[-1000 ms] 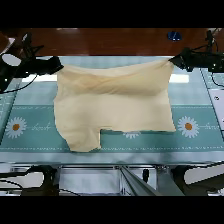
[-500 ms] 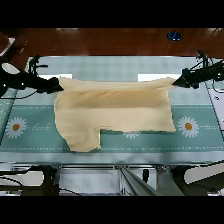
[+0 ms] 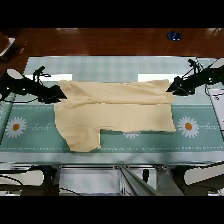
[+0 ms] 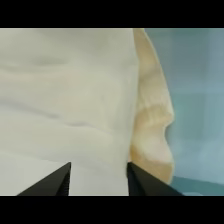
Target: Fold the shirts.
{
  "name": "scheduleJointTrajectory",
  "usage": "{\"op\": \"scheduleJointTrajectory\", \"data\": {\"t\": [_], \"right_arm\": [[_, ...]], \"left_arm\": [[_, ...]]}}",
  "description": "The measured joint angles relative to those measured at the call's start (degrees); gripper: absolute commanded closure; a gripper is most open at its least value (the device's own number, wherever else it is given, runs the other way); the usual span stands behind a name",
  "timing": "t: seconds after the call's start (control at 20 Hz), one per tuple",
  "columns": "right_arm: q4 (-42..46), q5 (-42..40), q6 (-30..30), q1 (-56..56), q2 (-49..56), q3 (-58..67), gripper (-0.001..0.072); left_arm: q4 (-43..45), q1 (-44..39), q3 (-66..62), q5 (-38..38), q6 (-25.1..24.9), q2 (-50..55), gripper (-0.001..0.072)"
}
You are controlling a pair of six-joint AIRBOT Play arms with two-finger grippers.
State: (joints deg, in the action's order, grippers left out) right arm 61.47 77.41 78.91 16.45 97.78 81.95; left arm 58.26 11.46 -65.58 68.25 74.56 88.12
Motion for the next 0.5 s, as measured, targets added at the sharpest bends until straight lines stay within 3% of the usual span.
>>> {"op": "scheduleJointTrajectory", "data": {"t": [0.15, 0.3, 0.5], "right_arm": [[6.62, 1.20, 2.82, 2.67, -6.08, -2.75, 0.0301], [10.62, -2.78, 5.14, 7.10, -15.80, -12.70, 0.0301], [7.08, -9.97, 5.27, 11.04, -29.31, -30.84, 0.0301]], "left_arm": [[1.90, 3.93, 2.95, 3.34, 0.26, -5.18, 0.0195], [2.40, 9.20, 13.07, 3.04, -0.74, -13.44, 0.0195], [0.07, 16.70, 30.27, 0.94, -2.47, -23.69, 0.0196]]}}
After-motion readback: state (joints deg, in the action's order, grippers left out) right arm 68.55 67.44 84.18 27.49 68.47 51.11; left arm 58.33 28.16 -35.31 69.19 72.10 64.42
